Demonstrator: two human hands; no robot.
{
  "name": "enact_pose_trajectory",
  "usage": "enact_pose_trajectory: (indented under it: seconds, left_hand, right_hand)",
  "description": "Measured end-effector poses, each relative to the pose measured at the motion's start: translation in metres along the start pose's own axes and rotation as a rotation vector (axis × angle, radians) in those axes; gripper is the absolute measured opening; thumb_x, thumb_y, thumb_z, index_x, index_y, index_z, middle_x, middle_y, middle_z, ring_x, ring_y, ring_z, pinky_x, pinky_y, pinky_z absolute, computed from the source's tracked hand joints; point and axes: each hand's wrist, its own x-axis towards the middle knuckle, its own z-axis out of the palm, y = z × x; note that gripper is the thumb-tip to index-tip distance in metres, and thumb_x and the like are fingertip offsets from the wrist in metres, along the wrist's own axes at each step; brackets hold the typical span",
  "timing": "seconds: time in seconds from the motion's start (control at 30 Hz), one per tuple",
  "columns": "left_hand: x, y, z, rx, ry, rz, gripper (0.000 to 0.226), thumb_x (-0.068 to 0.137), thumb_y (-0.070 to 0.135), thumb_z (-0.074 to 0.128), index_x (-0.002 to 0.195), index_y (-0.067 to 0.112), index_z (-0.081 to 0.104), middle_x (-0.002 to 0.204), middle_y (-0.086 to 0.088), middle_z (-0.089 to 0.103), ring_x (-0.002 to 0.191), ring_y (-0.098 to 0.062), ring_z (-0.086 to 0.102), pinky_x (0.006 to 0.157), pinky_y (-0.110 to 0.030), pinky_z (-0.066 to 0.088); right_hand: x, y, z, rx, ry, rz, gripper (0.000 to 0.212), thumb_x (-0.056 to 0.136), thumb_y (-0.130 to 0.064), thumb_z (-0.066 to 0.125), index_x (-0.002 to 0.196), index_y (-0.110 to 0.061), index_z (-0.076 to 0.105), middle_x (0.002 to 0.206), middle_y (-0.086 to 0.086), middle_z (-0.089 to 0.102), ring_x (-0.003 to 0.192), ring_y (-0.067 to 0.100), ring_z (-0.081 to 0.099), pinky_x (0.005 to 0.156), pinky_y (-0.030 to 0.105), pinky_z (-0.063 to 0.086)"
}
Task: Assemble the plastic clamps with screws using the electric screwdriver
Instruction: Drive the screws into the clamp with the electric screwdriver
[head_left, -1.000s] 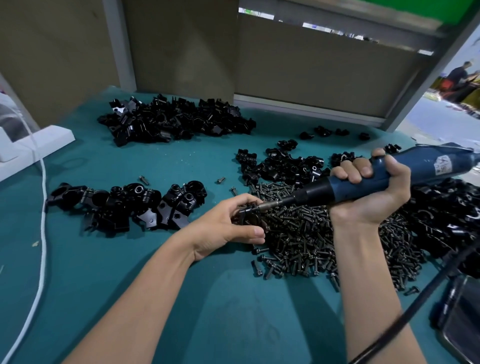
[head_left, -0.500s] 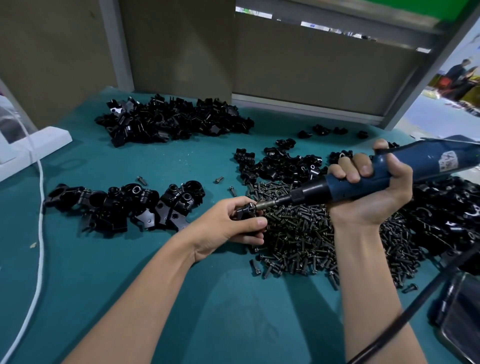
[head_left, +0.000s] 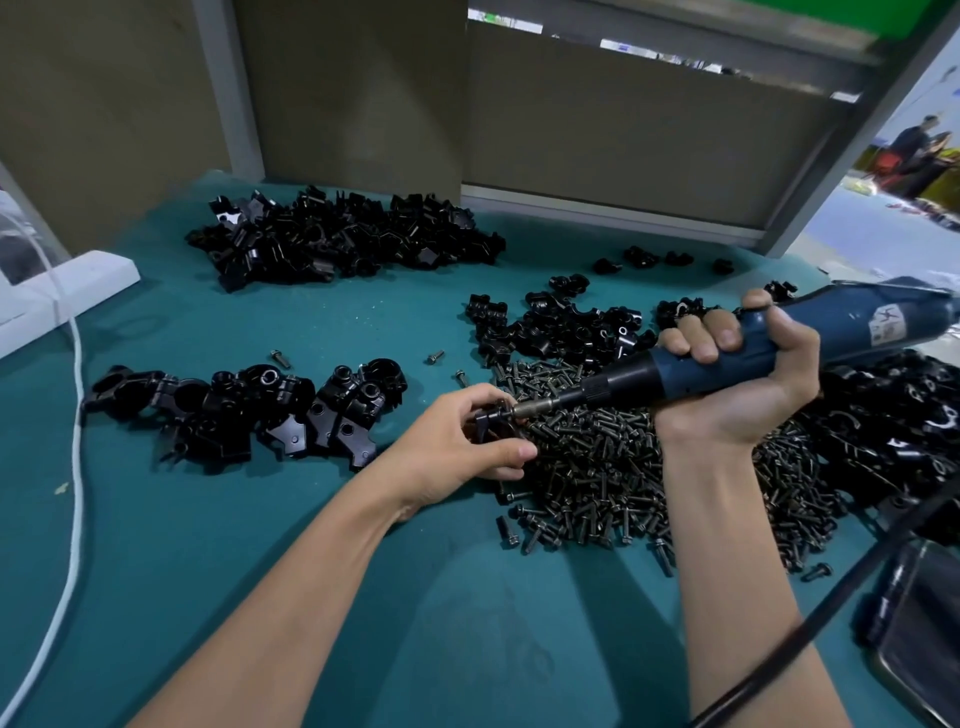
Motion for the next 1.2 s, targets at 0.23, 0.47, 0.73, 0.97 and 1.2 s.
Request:
enact_pose_trajectory:
  seconds: [0.23,0.47,0.73,0.97,1.2]
  left_hand:
    - [0.002,-0.002,0.001,0.081,0.063,0.118,0.028,0.079,0.009,0.079,0.1,0.018,0.061,0.091,-0.002,0.072,0.083,-0.023,0.075,0.08,-0.032,0.061]
    - [-0.001,-0.001,-0.001,0.212,0.034,0.083,0.032,0.083,0.015,0.078,0.107,0.024,0.059,0.084,0.013,0.073,0.082,0.0,0.07,0.075,-0.015,0.054]
    - [-0.002,0.0,-0.004,0.292,0.013,0.079,0.031,0.085,0.012,0.077,0.105,0.026,0.057,0.087,0.013,0.066,0.074,0.012,0.06,0.064,-0.005,0.043]
    - [0.0,-0.004,-0.004,0.282,0.025,0.076,0.032,0.084,0.013,0.077,0.105,0.027,0.057,0.084,0.017,0.069,0.076,0.01,0.062,0.066,-0.006,0.046]
    - [-0.002,-0.001,-0.009,0.332,0.049,0.043,0.036,0.084,0.015,0.077,0.106,0.03,0.054,0.099,0.01,0.068,0.084,0.005,0.062,0.068,-0.004,0.044]
  right_hand:
    - [0.001,0.002,0.002,0.045,0.149,-0.012,0.008,0.075,-0.023,0.05,0.072,-0.016,0.05,0.052,-0.007,0.042,0.043,0.009,0.038,0.047,0.021,0.037]
    - [0.002,0.004,0.003,0.048,0.212,-0.002,0.01,0.078,-0.022,0.05,0.07,-0.016,0.05,0.052,-0.007,0.042,0.043,0.01,0.038,0.047,0.02,0.037]
    - [0.001,0.006,0.004,0.033,0.234,0.003,0.019,0.085,-0.022,0.046,0.067,-0.017,0.051,0.052,-0.007,0.043,0.043,0.01,0.039,0.048,0.02,0.037]
    - [0.0,0.007,0.006,0.042,0.264,0.014,0.023,0.087,-0.022,0.045,0.066,-0.017,0.05,0.052,-0.006,0.043,0.043,0.01,0.04,0.048,0.019,0.038]
    - [-0.001,0.012,0.005,0.05,0.277,0.019,0.023,0.088,-0.022,0.044,0.066,-0.016,0.05,0.052,-0.005,0.044,0.043,0.011,0.04,0.048,0.02,0.039]
